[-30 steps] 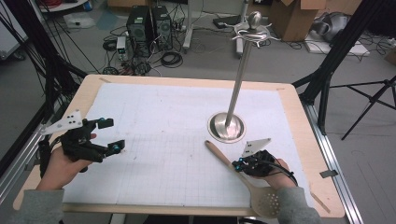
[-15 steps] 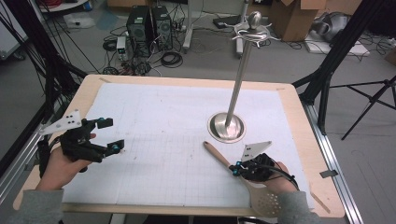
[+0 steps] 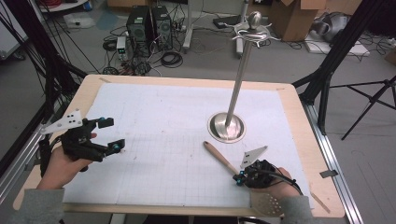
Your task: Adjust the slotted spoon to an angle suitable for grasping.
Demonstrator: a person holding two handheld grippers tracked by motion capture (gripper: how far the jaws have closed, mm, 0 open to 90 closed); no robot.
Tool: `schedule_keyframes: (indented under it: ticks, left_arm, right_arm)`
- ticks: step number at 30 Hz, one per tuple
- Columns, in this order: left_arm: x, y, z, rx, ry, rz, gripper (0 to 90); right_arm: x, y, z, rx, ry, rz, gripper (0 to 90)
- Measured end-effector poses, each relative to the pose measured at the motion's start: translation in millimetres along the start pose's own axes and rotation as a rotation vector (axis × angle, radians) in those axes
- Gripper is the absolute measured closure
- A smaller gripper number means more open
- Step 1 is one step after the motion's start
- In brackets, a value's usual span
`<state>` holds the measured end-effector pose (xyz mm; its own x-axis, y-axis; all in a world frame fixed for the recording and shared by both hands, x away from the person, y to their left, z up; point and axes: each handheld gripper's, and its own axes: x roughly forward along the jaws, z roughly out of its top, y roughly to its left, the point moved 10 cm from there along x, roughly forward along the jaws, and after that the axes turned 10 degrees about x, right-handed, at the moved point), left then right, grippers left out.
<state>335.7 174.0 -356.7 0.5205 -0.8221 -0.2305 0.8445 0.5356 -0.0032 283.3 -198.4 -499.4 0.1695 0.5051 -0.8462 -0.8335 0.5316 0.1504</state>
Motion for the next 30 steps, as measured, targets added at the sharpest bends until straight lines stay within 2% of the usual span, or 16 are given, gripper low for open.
schedule_keyframes:
  ticks: [9, 16, 20, 22, 23, 26, 28, 30]
  left_arm:
    - [-0.1, 1.1, -1.0, -0.003, 0.001, 0.002, 2.7]
    - [0.8, 0.7, -2.0, -0.004, 0.005, 0.001, 2.6]
    - [1.2, 1.1, -2.3, -0.003, 0.005, 0.001, 2.6]
    - [0.9, 1.6, -2.5, -0.004, 0.005, 0.003, 2.6]
    - [0.9, 1.7, -2.5, -0.004, 0.005, 0.003, 2.6]
    - [1.0, 1.5, -2.7, -0.005, 0.005, 0.002, 2.6]
    - [1.1, 1.2, -3.0, -0.006, 0.005, 0.001, 2.6]
    - [1.2, 1.2, -3.3, -0.003, 0.007, 0.001, 2.6]
  right_arm:
    - [-7.7, -9.1, -9.1, -0.027, 0.023, -0.028, 89.7]
    - [-17.2, -27.6, -19.9, 0.005, 0.011, -0.079, 89.8]
    - [-17.6, -27.8, -19.0, 0.019, 0.009, -0.085, 89.7]
    - [-18.8, -23.2, -9.5, 0.036, -0.047, -0.058, 89.7]
    - [-19.6, -22.7, -3.8, 0.047, -0.073, -0.063, 89.7]
    - [-17.7, -27.8, 10.4, 0.073, -0.12, -0.127, 89.7]
    - [-15.7, -36.9, 13.5, 0.11, -0.122, -0.19, 89.7]
    - [-15.6, -44.6, 13.5, 0.148, -0.129, -0.231, 89.7]
